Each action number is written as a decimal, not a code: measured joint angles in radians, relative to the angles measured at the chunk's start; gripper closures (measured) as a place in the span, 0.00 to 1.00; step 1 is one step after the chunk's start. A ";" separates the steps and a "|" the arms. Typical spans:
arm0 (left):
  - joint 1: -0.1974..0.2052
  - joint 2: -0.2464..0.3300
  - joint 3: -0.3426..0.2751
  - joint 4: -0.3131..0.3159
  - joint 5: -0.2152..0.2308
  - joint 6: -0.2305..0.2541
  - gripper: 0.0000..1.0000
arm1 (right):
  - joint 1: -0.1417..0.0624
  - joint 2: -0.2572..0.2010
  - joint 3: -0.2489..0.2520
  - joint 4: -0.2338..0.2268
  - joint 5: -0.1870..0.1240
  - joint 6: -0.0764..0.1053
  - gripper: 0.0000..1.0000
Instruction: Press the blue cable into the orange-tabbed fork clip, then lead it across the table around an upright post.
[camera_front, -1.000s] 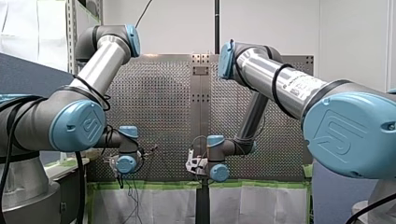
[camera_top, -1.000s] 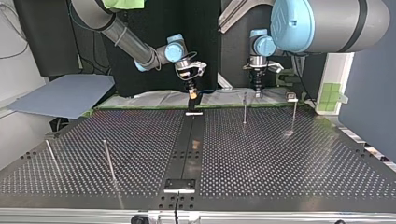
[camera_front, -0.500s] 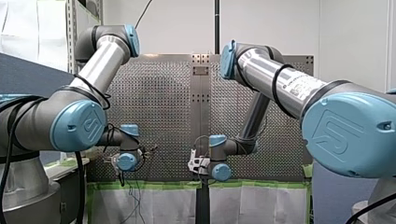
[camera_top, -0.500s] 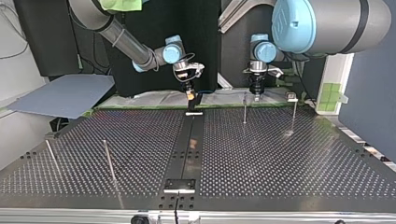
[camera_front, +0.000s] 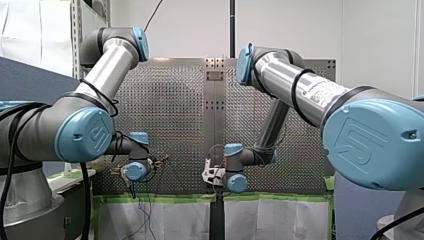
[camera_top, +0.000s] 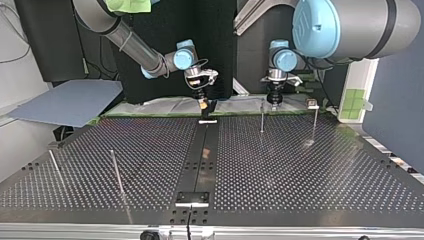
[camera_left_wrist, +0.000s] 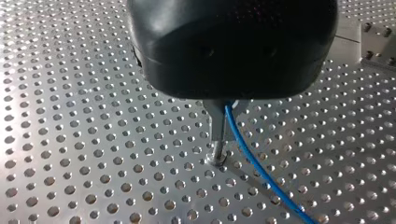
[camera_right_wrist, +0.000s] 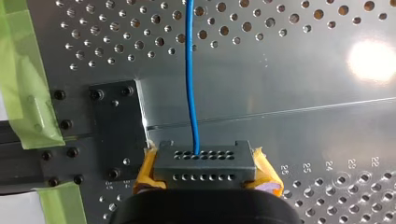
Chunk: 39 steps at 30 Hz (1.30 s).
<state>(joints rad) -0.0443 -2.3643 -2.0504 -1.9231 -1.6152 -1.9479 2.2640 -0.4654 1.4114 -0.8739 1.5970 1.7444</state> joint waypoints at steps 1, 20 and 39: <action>0.002 0.000 0.001 0.000 0.005 -0.004 1.00 | 0.000 0.000 -0.001 0.000 0.000 0.000 1.00; 0.039 0.000 0.026 0.002 0.086 -0.072 1.00 | -0.039 0.003 -0.022 0.003 0.000 0.000 1.00; 0.075 0.000 0.036 0.021 0.102 -0.062 1.00 | -0.078 0.003 -0.051 0.027 -0.001 0.000 1.00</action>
<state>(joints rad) 0.0304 -2.3645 -2.0142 -1.9018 -1.5129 -2.0100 2.1858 -0.4621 1.3602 -0.8465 1.5955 1.7445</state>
